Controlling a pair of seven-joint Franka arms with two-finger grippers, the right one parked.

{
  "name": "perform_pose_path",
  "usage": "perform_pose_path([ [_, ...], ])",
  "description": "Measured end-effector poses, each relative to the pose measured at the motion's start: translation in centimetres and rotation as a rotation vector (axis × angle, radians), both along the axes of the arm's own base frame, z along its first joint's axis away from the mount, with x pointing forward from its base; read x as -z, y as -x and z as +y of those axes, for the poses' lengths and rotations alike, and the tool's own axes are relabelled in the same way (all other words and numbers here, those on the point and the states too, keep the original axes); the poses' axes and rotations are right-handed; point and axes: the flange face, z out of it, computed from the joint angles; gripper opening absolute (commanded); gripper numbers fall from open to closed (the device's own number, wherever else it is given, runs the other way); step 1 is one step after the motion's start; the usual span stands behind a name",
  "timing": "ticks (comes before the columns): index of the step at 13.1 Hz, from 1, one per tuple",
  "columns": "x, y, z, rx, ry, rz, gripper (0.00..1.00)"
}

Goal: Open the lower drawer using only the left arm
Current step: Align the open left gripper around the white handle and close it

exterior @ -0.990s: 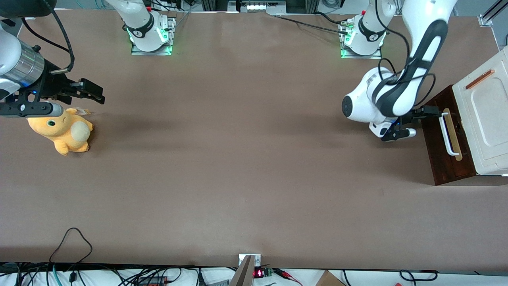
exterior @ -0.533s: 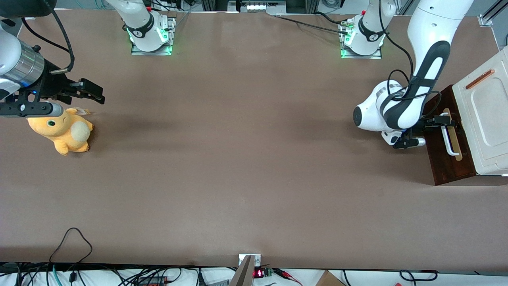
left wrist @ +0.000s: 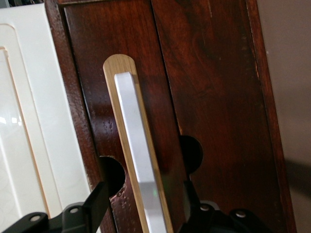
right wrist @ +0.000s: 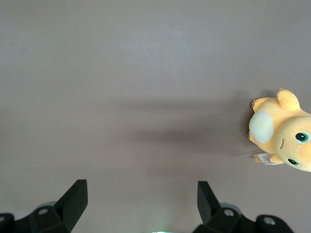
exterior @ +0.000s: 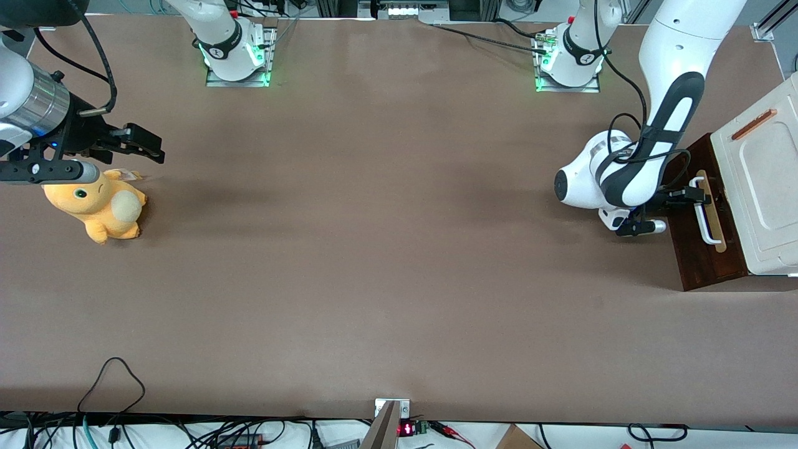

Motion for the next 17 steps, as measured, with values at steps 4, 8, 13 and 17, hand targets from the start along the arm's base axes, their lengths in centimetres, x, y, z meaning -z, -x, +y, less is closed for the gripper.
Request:
perform_pose_path([
  [4,0.1,-0.2,0.9,-0.003,0.004,-0.003,0.51],
  [8,0.2,-0.2,0.9,-0.002,0.008,-0.003,0.43],
  [13,0.5,-0.2,1.5,-0.003,0.015,-0.001,0.43],
  [17,0.8,-0.2,1.6,0.003,0.01,0.005,0.18],
])
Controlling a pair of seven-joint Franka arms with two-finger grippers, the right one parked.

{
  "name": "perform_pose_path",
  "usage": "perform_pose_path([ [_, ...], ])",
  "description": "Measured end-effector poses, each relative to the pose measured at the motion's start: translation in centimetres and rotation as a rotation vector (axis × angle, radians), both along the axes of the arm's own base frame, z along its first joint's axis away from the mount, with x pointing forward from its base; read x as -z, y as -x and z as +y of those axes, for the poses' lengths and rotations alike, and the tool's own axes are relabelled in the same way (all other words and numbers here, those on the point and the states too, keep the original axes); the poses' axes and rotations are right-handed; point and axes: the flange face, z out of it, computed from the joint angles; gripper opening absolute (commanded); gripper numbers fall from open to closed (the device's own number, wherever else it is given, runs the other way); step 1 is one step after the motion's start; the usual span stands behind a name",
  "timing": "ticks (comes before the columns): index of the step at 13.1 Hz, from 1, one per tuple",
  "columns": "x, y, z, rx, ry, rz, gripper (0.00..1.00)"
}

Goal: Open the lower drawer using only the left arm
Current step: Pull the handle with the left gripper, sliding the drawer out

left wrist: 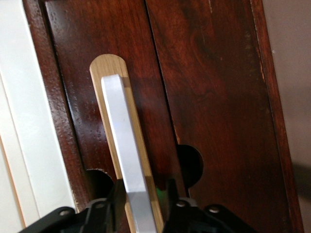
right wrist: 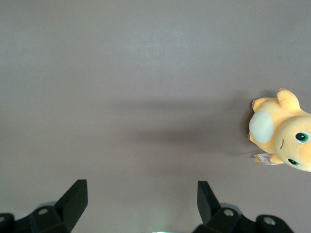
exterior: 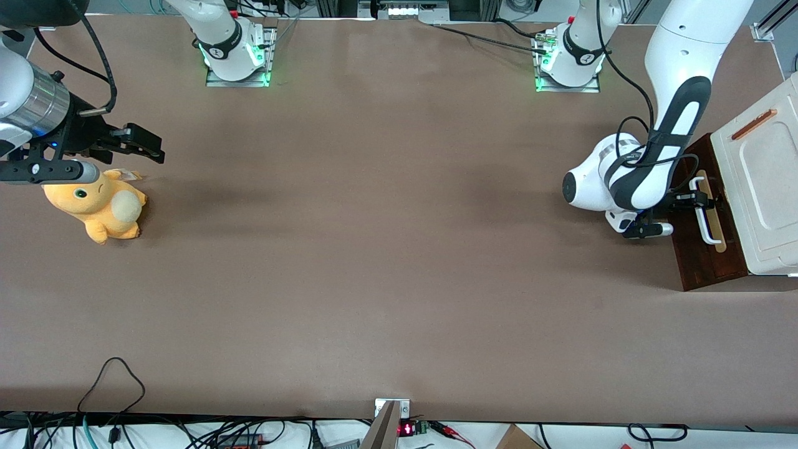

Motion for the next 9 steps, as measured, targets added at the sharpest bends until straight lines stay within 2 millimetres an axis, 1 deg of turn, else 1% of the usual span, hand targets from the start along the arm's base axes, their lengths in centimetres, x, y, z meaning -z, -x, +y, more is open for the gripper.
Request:
perform_pose_path([
  [3,-0.18,-0.15,-0.05,-0.001,-0.003,-0.017,0.06],
  [4,-0.15,-0.17,-0.07,-0.003,-0.002,-0.03,0.0],
  [9,-0.16,-0.2,-0.17,-0.002,-0.001,-0.032,0.0],
])
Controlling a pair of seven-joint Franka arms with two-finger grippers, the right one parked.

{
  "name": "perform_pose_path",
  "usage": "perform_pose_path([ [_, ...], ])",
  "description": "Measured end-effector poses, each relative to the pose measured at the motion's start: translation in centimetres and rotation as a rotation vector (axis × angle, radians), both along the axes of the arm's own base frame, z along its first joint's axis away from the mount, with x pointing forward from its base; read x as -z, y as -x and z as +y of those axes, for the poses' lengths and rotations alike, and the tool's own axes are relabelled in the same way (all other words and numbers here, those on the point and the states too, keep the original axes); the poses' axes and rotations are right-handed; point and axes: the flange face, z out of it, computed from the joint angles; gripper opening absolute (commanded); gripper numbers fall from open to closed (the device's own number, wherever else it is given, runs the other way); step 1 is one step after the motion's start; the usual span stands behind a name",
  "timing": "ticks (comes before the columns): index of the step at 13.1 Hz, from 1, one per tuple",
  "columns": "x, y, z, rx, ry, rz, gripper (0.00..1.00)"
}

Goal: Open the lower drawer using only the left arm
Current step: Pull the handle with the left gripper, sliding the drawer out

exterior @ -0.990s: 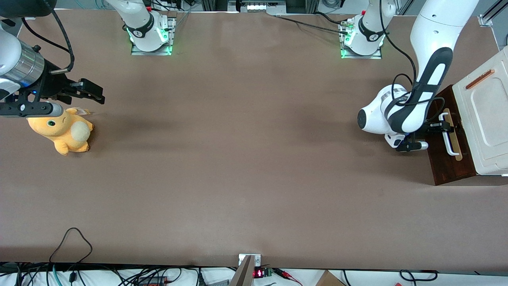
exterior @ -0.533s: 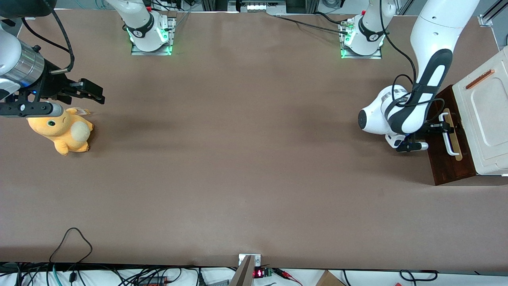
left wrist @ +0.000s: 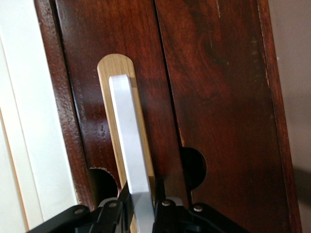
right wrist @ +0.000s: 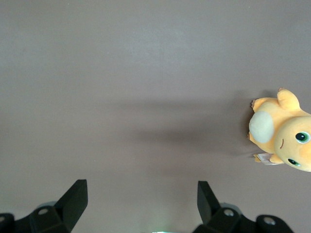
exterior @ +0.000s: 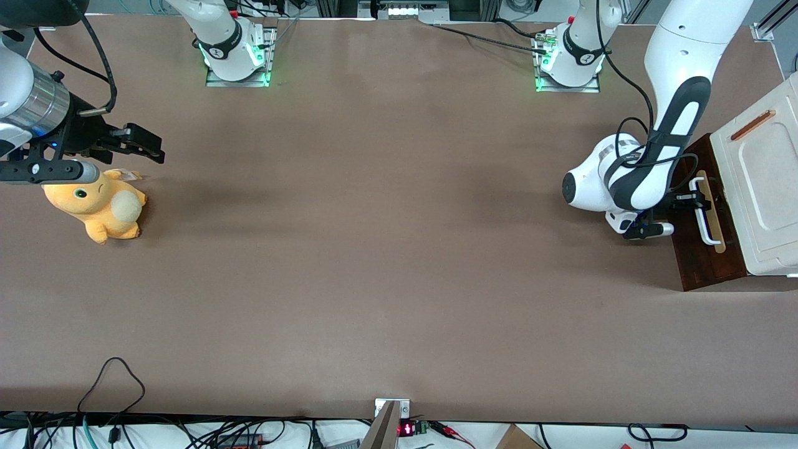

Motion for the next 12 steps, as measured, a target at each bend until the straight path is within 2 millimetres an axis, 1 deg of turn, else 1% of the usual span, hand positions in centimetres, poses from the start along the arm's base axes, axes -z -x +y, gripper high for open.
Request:
perform_pose_path([
  [2,0.0,0.0,-0.7,0.01,0.003,-0.003,0.0],
  [4,0.0,0.0,-2.3,0.027,0.014,-0.012,0.0],
  [6,-0.2,0.2,-5.0,0.049,0.033,-0.015,0.0],
  [9,-0.9,0.7,-10.4,0.104,0.085,-0.023,0.0],
  [10,-1.0,0.9,-11.8,0.119,0.097,-0.025,0.0],
  [11,-1.1,1.1,-12.7,0.128,0.104,-0.025,0.0],
  [12,-1.1,1.2,-13.1,0.132,0.106,-0.025,0.07],
])
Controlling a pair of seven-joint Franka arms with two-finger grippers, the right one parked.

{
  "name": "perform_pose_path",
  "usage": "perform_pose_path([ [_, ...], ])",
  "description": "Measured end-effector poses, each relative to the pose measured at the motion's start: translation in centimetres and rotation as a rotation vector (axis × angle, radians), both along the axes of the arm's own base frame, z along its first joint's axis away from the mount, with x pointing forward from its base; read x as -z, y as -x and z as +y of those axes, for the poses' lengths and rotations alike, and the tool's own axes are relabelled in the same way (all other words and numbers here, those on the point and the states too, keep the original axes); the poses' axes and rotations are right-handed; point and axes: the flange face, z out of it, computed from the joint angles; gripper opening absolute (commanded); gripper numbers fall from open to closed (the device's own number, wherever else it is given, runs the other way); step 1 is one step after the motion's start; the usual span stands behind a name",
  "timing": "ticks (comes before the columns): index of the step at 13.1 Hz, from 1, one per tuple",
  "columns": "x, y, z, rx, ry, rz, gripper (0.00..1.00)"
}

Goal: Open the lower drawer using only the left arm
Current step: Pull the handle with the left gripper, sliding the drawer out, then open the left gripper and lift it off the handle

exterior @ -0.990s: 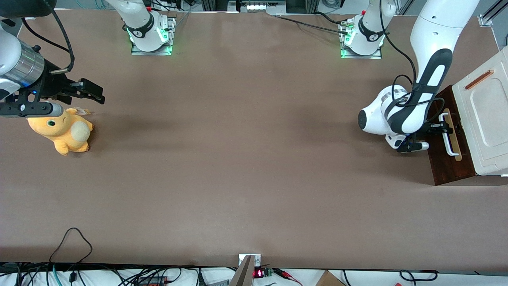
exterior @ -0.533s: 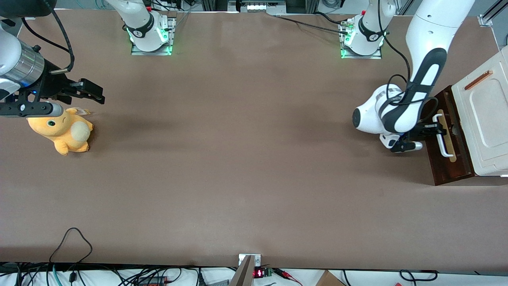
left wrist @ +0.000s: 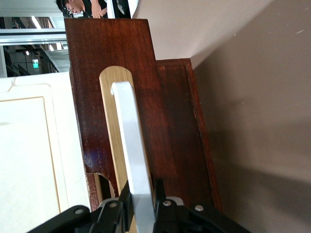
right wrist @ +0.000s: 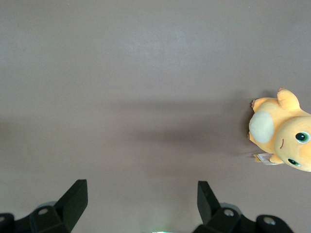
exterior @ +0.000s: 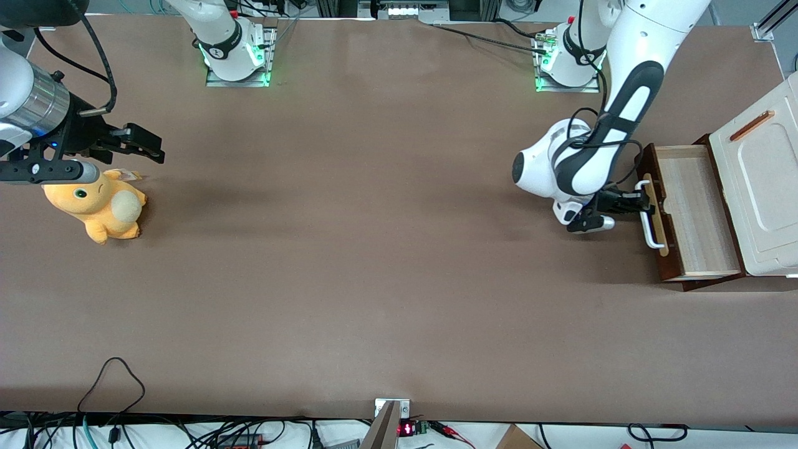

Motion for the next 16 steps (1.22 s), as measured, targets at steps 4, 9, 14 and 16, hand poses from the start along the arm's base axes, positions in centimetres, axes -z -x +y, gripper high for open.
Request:
perform_pose_path([
  [4,0.2,0.0,-0.4,0.016,0.017,0.014,1.0],
  [9,-1.6,-1.1,-1.1,-0.041,0.081,-0.009,1.0],
  [14,-15.6,-5.9,-4.4,-0.231,0.482,-0.025,1.0],
  [16,-21.8,-6.8,-4.5,-0.253,0.634,-0.029,1.0],
])
